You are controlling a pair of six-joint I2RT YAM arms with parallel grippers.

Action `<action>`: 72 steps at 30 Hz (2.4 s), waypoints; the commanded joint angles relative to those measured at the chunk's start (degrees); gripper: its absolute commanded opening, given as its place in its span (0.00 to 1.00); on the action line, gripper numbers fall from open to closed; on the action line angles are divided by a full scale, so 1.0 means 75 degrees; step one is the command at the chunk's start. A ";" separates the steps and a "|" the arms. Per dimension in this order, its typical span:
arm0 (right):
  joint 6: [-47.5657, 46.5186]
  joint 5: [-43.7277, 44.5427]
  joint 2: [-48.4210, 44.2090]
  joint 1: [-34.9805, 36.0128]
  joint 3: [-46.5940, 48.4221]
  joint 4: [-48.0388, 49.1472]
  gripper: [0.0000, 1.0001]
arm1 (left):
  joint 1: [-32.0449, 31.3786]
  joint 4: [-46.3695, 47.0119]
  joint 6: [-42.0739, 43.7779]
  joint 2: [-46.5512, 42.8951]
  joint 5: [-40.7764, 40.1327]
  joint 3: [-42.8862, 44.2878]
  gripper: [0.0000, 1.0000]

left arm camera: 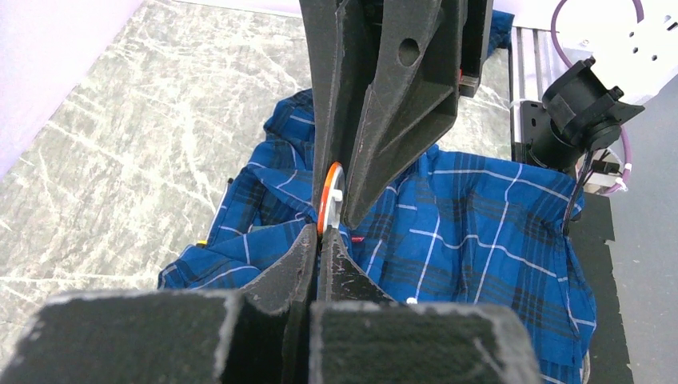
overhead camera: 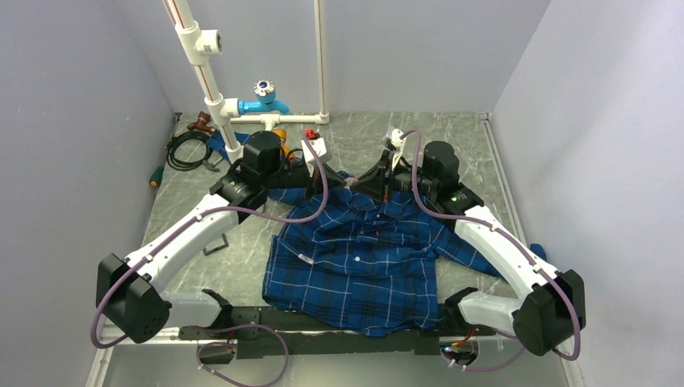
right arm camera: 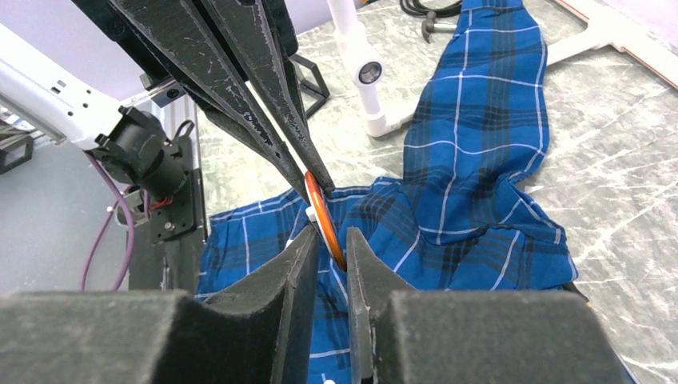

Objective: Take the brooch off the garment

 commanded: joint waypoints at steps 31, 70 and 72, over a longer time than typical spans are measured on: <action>0.0093 0.0124 0.0051 -0.0053 0.0211 0.0424 0.11 | -0.0237 0.0001 0.0045 -0.0268 0.0106 -0.0071 0.00; -0.0870 -0.0234 -0.0296 -0.0045 0.0162 -0.0507 0.89 | 0.0014 -0.4877 0.3270 -0.1294 -0.1556 -0.0245 0.00; -0.0897 -0.0191 -0.0250 -0.0042 0.0176 -0.0511 0.89 | 0.0040 -0.5398 0.3676 -0.1472 -0.1857 -0.0390 0.00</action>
